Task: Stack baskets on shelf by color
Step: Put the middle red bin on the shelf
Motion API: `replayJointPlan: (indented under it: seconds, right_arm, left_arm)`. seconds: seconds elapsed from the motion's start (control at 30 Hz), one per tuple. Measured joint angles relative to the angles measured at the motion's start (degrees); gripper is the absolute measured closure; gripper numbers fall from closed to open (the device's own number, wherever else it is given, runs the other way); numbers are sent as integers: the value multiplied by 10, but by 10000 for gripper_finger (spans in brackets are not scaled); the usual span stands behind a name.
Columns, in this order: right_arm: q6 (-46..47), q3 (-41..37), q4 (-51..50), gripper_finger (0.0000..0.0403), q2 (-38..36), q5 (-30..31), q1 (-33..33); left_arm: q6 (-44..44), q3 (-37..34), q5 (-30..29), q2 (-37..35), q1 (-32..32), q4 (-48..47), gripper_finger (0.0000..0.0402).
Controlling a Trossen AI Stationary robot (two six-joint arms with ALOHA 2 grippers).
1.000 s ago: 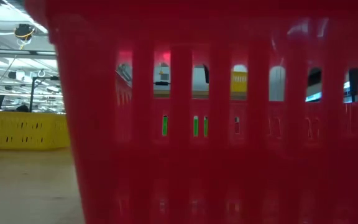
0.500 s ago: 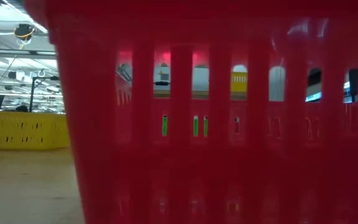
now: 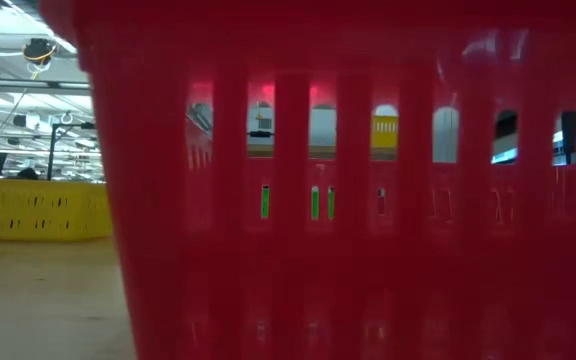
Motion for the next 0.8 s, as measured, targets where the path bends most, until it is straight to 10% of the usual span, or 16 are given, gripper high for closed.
replayJointPlan:
  seconds: [0.2, 0.8]
  right_arm:
    - [42, -55, 2, 403, -42, -25, 58]
    - [479, -579, 118, 391, -227, -160, 174]
  left_arm:
    - [3, 0, 0, 0, 0, 2, 401]
    - [-144, 0, -4, 0, 0, 5, 401]
